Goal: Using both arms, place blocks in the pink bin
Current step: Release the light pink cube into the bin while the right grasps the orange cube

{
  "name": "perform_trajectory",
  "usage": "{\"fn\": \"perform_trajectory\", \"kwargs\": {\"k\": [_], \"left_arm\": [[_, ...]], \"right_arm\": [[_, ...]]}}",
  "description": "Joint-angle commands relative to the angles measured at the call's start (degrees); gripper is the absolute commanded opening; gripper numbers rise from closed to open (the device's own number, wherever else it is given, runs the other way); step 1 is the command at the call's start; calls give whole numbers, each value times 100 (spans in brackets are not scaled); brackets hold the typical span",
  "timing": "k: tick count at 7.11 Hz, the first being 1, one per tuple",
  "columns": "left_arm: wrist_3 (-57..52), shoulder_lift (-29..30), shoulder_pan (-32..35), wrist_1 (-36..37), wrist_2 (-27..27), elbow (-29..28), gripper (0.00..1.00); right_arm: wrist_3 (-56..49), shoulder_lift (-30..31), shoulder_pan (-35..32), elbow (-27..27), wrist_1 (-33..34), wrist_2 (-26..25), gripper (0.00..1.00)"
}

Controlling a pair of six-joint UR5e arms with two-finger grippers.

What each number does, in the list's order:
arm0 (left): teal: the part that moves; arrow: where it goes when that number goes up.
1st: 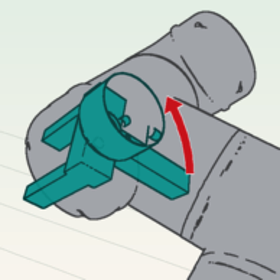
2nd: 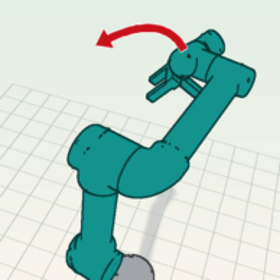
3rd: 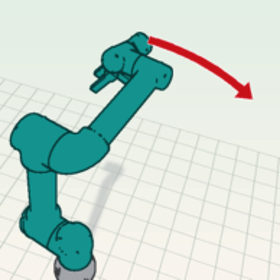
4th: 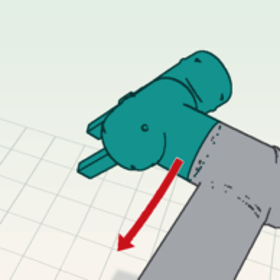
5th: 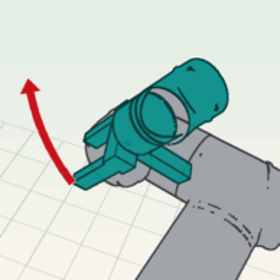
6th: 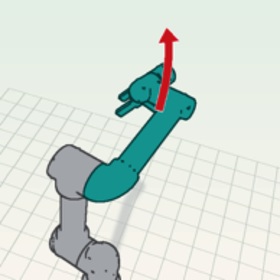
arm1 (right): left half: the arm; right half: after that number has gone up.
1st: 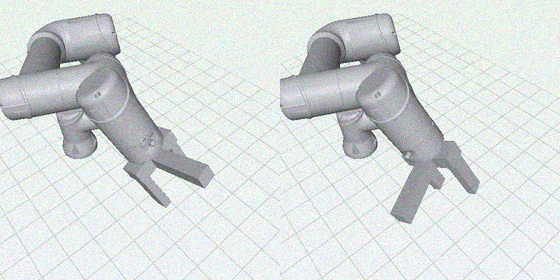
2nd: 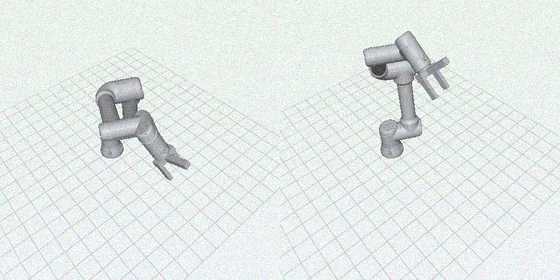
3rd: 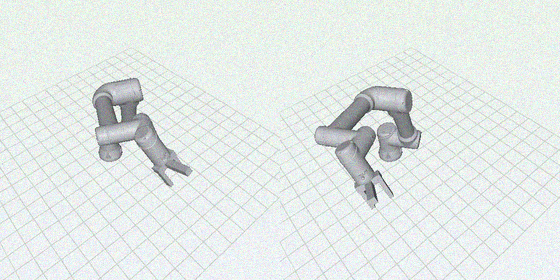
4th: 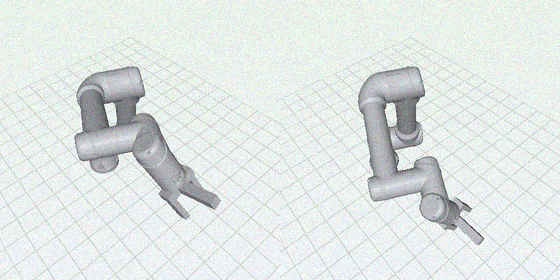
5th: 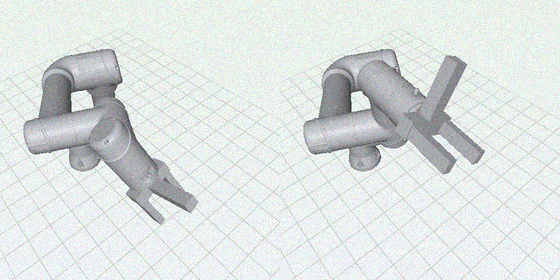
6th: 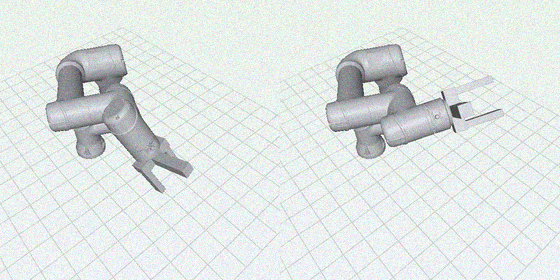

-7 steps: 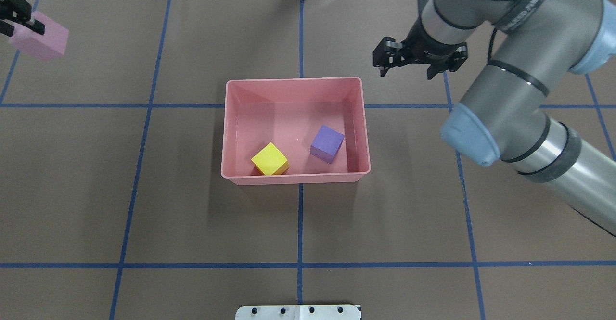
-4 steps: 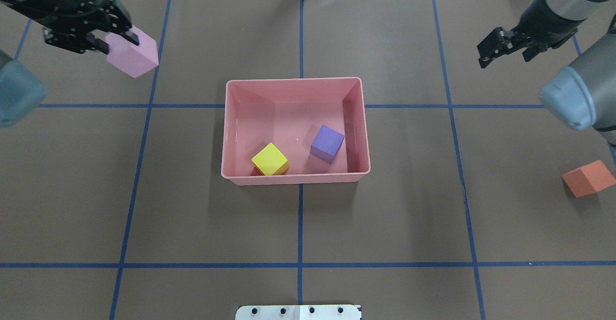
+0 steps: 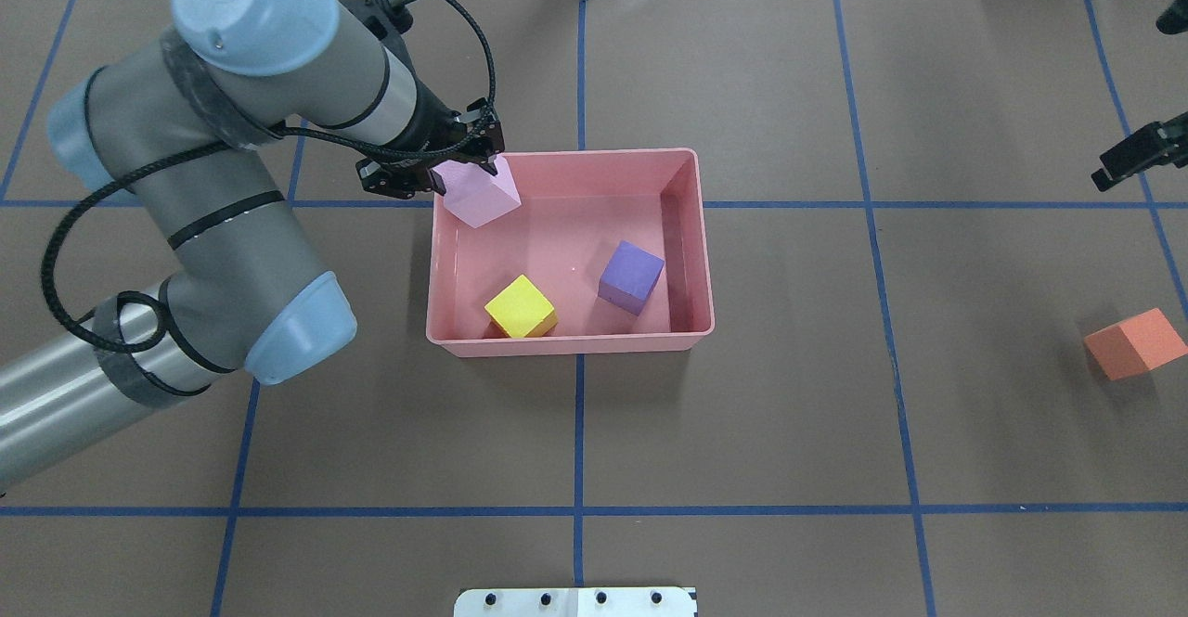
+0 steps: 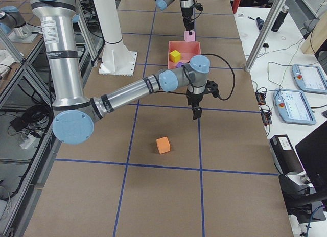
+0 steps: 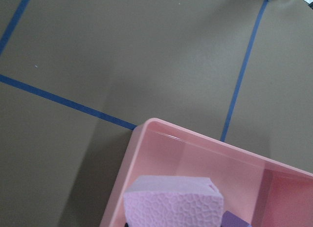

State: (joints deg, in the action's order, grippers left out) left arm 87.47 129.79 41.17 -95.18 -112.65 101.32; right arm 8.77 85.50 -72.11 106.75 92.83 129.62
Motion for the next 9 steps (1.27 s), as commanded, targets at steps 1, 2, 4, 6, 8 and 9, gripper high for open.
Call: {"fn": "perform_trajectory", "kwargs": {"k": [1,2,4,6,8,9], "left_arm": [[25,196,-171,8,234,-270,0],[16,301,-171,0,234,-384,0],[7,337,-171,0,243,-385,0],[7,372,-171,8,243,-420,0],[-28,372,-171,0,243,-429,0],[-28,381,-171,0,234,-429,0]], "right_arm": [[-261,589,-22,-599,-1062,45,100],[-436,660,152,-655,-1047,11,100],[-429,932,582,-708,-1091,-7,100],[-438,1126,820,-699,-1091,2,100],[-438,1250,997,-708,-1091,-25,100],[-438,1267,1049,-717,-1091,-34,100]]}}
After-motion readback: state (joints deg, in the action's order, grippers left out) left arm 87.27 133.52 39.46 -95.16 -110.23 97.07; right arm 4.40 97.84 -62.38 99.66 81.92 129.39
